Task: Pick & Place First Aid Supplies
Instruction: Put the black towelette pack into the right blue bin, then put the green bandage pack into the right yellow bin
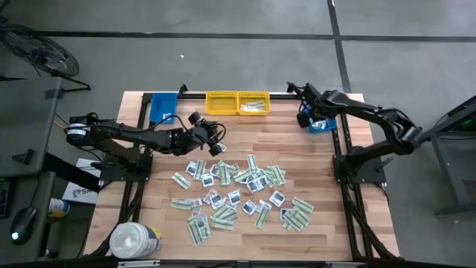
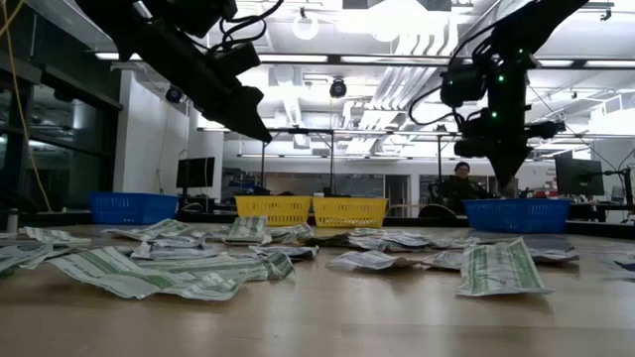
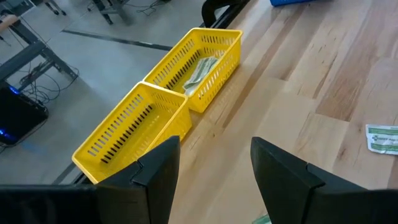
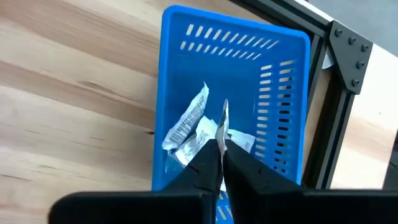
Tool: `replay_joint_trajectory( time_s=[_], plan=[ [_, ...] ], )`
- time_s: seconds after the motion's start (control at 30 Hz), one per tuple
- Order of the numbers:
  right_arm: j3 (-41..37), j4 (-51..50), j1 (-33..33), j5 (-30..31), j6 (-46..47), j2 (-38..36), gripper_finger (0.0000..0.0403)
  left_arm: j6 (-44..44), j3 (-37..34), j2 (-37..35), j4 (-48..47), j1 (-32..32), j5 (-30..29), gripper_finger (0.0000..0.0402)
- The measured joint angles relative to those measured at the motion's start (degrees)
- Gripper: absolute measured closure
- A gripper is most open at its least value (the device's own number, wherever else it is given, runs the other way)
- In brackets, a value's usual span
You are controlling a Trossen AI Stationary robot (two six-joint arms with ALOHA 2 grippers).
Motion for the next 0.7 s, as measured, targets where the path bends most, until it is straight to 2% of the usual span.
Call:
replay_joint_trajectory(
  time_s=[0.13,0.33,0.53,0.6,0.7],
  plan=[
    [-0.01,0.02,0.02,1.07,-0.51,1.58,0.0353,-1.17,0.00,0.02,-1.07,0.00,0.23,0.0209],
    [-0.01,1.27,0.40,2.39,-0.17,2.02,0.0282,-3.24,0.02,0.02,-3.67,0.04,1.03,0.0209],
    [-0.01,3.58,2.92,4.46,-0.52,0.76,0.0229,-8.22,0.02,0.02,-9.64,0.97,-1.93,0.0209],
    [-0.02,5.26,4.11,3.34,-1.00,-0.44,0.0220,-10.70,0.02,0.02,-11.98,2.89,0.28,0.0209],
    [-0.01,7.91,6.17,1.08,-1.33,-2.52,0.0214,-13.54,0.02,0.02,-14.13,7.66,6.90,0.0209]
  ],
)
